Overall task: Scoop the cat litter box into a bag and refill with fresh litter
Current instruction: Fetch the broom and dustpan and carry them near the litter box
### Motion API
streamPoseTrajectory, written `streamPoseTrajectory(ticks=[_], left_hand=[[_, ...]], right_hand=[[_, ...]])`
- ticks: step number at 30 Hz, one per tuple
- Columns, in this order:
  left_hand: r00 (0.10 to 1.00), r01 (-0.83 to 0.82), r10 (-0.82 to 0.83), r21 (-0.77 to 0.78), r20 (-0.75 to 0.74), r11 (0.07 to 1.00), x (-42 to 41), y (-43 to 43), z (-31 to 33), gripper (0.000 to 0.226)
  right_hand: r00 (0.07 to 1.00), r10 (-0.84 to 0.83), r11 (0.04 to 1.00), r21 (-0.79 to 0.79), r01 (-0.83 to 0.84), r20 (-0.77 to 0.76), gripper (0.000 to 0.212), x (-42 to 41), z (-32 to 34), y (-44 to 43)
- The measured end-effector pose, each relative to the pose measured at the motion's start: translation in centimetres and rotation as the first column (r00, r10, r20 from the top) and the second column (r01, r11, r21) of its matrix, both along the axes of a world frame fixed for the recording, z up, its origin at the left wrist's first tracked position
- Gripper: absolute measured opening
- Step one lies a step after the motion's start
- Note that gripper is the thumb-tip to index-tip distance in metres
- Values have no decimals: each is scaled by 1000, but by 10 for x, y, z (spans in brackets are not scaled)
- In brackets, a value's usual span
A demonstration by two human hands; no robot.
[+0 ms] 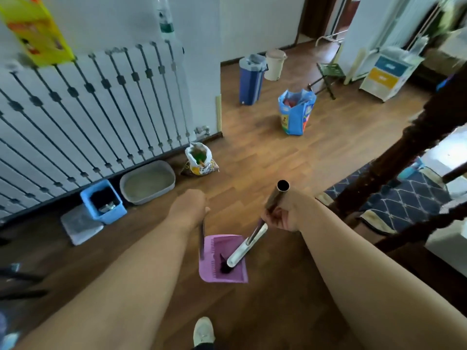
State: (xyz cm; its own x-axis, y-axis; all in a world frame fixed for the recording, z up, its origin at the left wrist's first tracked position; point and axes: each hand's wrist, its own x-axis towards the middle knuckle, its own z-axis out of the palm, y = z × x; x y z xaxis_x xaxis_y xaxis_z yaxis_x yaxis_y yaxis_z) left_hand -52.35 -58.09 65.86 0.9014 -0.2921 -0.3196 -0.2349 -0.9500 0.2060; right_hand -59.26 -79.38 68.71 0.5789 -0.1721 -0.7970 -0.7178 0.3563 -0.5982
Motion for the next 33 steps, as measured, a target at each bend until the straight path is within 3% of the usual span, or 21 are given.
streamPoseTrajectory(ticks=[7, 17, 24, 33], left_hand=[[987, -162, 162, 6, -11, 987, 58, 90, -3, 26], [924, -377, 381, -96, 24, 921, 108, 176, -6, 22], [872, -486, 490, -92, 24, 869, 138, 202, -15, 24], [795, -606, 606, 16, 21, 795, 197, 200, -32, 26]], right_hand=[[980, 193, 977, -77, -197, -51, 31, 90, 0, 68], [886, 456, 888, -29, -460, -89, 26, 178, 8, 140], [891, 444, 896, 30, -443, -97, 26, 236, -29, 159], [709, 650, 742, 31, -669, -274, 25, 333, -77, 153]])
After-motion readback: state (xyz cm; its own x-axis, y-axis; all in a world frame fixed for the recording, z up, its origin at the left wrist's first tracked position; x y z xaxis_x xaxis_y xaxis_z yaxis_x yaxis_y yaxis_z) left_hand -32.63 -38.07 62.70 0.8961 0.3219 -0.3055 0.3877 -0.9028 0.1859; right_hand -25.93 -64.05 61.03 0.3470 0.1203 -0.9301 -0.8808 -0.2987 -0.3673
